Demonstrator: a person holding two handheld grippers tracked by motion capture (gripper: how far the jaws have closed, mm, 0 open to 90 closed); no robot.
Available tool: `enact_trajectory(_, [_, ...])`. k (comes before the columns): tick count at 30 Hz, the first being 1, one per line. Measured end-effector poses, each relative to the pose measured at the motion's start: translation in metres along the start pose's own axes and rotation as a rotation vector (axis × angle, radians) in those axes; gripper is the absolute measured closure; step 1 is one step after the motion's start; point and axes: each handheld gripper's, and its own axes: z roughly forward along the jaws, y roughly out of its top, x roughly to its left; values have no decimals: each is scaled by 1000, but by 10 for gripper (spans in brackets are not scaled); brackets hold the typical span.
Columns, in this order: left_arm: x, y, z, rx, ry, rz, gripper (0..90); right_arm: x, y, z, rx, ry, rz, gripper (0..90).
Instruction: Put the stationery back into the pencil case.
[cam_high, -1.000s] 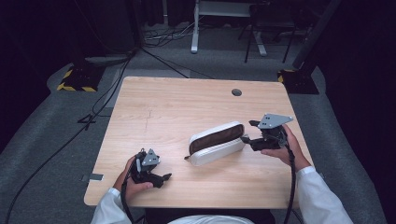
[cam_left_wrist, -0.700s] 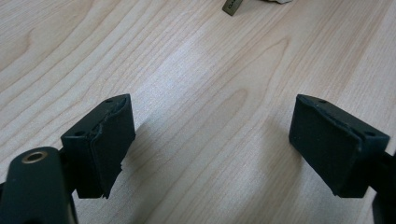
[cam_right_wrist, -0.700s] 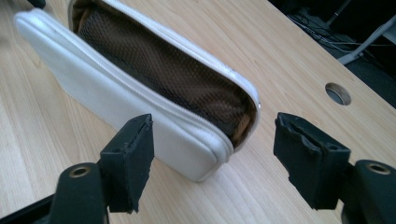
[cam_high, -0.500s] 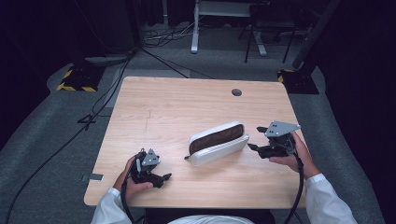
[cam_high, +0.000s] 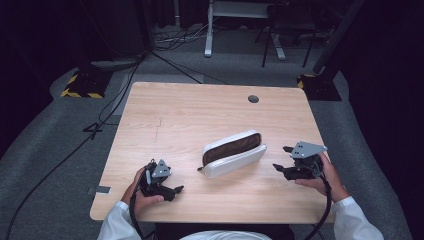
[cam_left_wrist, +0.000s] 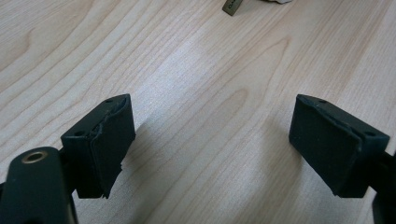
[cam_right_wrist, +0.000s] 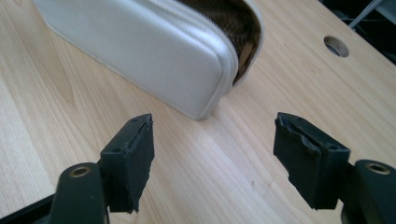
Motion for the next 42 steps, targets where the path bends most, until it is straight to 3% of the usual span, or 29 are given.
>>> enact_trajectory(16, [0, 0, 0, 3, 1, -2, 148, 9, -53, -3, 51, -28, 22, 291])
enact_trajectory(25, [-1, 0, 0, 3, 3, -7, 148, 10, -92, -5, 62, -14, 101, 300])
enact_trajectory(35, [-1, -1, -1, 1, 11, -13, 148, 6, -121, -16, 42, -5, 177, 292])
enact_trajectory(42, [-2, -1, -1, 1, 13, -16, 148, 0, -138, -27, 22, -26, 240, 283])
